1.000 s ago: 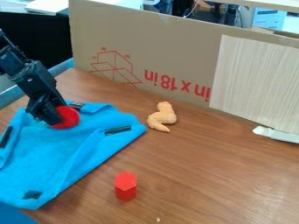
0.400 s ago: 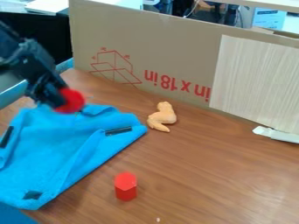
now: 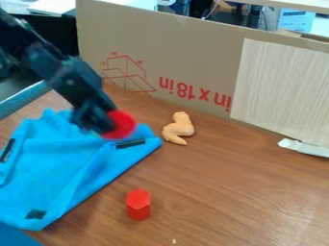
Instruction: Remove the red figure from the cloth to the wooden surface
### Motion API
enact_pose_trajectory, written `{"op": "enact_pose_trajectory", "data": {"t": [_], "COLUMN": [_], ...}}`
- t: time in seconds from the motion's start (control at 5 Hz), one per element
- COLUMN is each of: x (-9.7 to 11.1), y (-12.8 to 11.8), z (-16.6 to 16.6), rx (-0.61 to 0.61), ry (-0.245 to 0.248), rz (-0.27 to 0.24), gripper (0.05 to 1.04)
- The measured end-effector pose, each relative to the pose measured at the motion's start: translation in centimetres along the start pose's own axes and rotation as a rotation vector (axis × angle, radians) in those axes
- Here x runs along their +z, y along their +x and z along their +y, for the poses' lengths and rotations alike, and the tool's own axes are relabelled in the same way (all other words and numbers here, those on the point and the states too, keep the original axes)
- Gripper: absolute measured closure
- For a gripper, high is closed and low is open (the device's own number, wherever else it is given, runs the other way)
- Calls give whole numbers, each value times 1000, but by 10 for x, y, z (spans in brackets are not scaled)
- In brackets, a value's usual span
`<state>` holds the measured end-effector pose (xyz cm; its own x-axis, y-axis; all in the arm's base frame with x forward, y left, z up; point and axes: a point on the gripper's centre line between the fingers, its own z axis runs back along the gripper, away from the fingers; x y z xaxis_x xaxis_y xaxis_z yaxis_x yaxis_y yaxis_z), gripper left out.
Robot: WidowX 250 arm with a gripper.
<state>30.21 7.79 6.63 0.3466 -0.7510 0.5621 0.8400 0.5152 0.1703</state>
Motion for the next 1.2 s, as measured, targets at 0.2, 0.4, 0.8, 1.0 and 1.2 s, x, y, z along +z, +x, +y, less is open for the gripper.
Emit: {"op": "enact_pose_trajectory", "data": {"t": [0.2, 0.4, 0.8, 1.0, 1.2], "x": [-29, -41, -66, -59, -34], "y": [26, 41, 62, 49, 27], "z": [-20, -17, -20, -19, -6], "rx": [-6, 16, 36, 26, 65], "ry": [-37, -9, -7, -14, -1], "rz": [0, -39, -32, -19, -21], "gripper": [679, 679, 266, 85, 81]}}
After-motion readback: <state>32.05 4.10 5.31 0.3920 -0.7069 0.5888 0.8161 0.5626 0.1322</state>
